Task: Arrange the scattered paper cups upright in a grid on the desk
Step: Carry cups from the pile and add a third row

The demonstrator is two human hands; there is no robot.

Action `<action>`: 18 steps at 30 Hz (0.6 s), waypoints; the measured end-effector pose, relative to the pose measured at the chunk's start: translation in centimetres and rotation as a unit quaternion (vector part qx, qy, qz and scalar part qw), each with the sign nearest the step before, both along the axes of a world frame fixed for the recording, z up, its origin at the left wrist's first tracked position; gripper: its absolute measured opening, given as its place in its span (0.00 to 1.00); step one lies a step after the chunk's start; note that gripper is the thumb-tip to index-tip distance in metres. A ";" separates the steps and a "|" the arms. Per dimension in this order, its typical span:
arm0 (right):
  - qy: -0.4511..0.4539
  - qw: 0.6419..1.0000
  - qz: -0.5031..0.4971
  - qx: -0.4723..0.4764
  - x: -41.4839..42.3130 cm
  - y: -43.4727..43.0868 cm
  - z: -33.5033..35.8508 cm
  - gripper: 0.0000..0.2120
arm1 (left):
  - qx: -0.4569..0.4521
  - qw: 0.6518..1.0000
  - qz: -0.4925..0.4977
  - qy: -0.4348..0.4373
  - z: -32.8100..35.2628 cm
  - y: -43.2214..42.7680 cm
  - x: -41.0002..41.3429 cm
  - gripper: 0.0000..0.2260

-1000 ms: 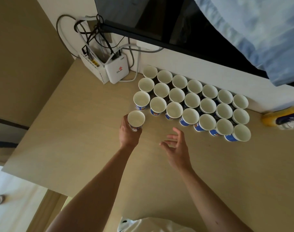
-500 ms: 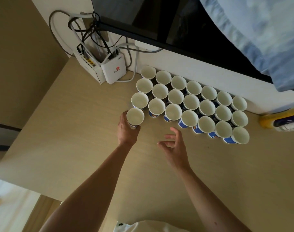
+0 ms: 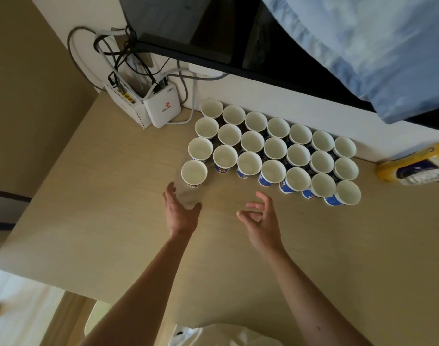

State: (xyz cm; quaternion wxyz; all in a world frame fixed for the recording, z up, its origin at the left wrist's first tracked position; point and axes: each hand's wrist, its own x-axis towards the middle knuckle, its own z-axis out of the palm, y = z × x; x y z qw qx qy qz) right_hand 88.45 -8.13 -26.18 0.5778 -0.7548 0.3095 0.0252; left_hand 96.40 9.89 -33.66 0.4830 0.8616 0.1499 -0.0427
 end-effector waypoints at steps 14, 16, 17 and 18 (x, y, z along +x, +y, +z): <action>-0.101 0.981 -0.160 0.046 -12.5 -11.6 5.0 0.29 | -0.116 0.979 -0.143 -0.082 10.5 -15.0 -15.4 0.27; -0.115 0.975 -0.186 0.044 -16.3 -14.2 5.7 0.28 | -0.120 0.973 -0.175 -0.086 11.6 -17.9 -18.1 0.27; -0.121 0.971 -0.201 0.042 -18.3 -15.6 6.0 0.27 | -0.123 0.971 -0.186 -0.086 12.2 -19.5 -19.7 0.27; -0.128 0.967 -0.217 0.040 -20.4 -17.0 6.4 0.25 | -0.127 0.968 -0.198 -0.087 12.8 -21.0 -21.3 0.27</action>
